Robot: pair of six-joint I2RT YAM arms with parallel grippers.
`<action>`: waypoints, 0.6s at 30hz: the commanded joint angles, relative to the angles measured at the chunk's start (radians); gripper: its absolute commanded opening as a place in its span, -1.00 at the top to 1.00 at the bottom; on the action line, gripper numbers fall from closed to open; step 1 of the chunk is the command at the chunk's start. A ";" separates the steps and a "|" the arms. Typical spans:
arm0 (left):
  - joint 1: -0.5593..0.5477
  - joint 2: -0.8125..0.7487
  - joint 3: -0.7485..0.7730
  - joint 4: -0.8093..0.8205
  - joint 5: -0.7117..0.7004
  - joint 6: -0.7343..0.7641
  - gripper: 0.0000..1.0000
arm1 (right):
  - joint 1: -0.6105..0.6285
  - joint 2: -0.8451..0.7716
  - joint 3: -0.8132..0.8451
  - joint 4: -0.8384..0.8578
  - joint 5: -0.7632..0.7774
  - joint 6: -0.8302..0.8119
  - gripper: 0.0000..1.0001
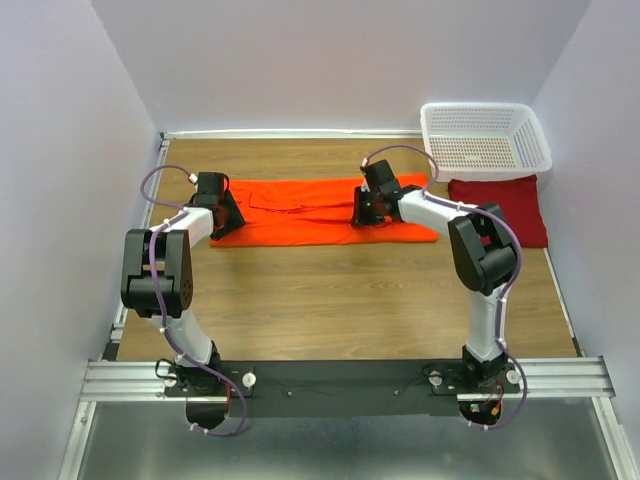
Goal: Fold and stack the t-shirts
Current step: Fold the tshirt
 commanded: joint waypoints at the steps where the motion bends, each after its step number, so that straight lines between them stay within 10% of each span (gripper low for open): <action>1: 0.007 0.036 -0.006 0.004 -0.027 -0.004 -0.22 | -0.047 0.022 0.052 -0.011 0.111 0.002 0.42; 18: 0.009 0.035 -0.004 0.003 -0.030 0.001 -0.22 | -0.332 -0.145 -0.047 -0.011 -0.033 0.028 0.39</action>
